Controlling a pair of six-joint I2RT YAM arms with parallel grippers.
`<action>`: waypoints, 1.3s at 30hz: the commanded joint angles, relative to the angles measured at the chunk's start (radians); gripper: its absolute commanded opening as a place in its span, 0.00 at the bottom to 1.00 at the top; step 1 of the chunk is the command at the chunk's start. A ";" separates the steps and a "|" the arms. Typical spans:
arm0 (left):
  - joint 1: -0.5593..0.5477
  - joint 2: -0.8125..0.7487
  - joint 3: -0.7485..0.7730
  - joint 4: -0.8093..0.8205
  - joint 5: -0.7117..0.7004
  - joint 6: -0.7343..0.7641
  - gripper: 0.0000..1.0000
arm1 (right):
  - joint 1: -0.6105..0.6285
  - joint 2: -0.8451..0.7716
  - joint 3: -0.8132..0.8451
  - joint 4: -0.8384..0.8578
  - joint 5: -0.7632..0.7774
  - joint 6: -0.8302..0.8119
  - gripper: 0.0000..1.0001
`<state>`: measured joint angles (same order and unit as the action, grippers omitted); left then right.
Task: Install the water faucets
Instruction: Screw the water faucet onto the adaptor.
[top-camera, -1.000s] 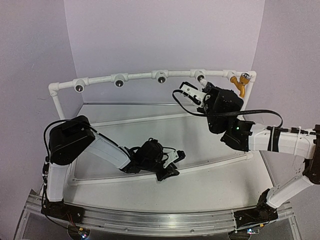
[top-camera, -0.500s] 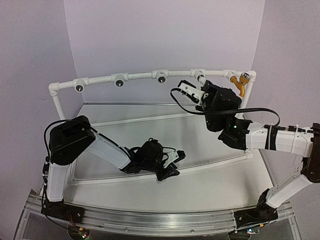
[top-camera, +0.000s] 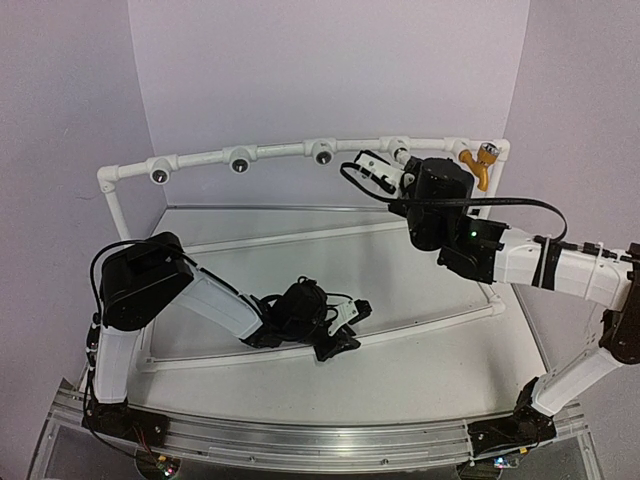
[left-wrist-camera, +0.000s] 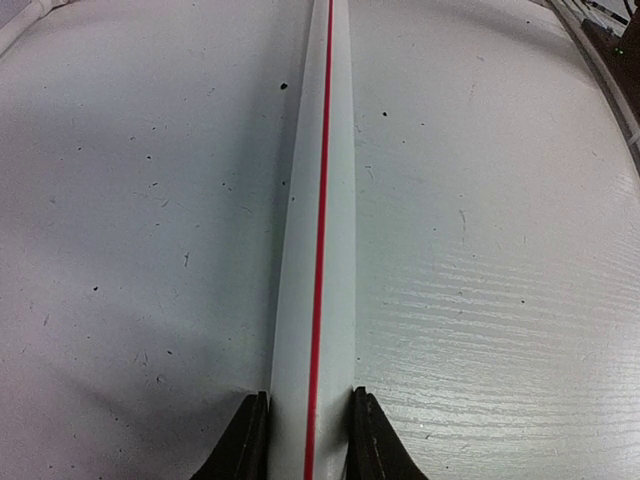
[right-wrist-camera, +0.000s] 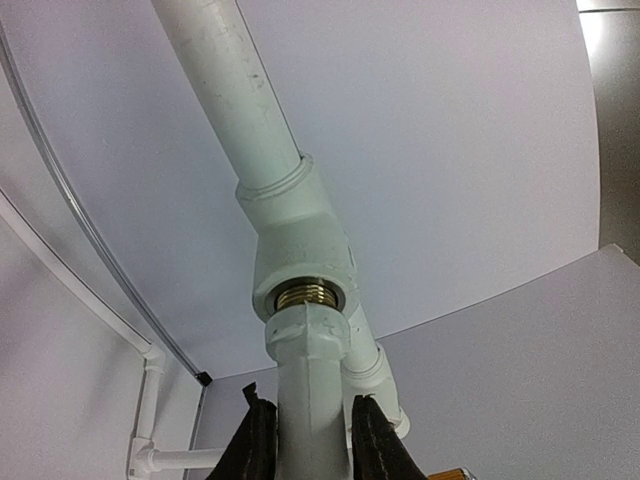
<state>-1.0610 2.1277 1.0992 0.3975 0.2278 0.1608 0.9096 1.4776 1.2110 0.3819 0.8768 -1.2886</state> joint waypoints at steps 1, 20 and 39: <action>-0.001 0.122 -0.065 -0.274 -0.149 -0.098 0.00 | -0.005 0.007 0.084 -0.020 -0.008 0.087 0.00; -0.012 0.141 -0.059 -0.276 -0.160 -0.098 0.00 | -0.027 -0.005 0.091 -0.088 -0.041 0.281 0.00; -0.016 0.132 -0.071 -0.276 -0.156 -0.098 0.00 | -0.047 0.016 0.168 -0.207 -0.107 0.523 0.00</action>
<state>-1.0725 2.1410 1.1061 0.4217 0.1945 0.1604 0.8775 1.4875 1.3151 0.1449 0.8169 -0.8540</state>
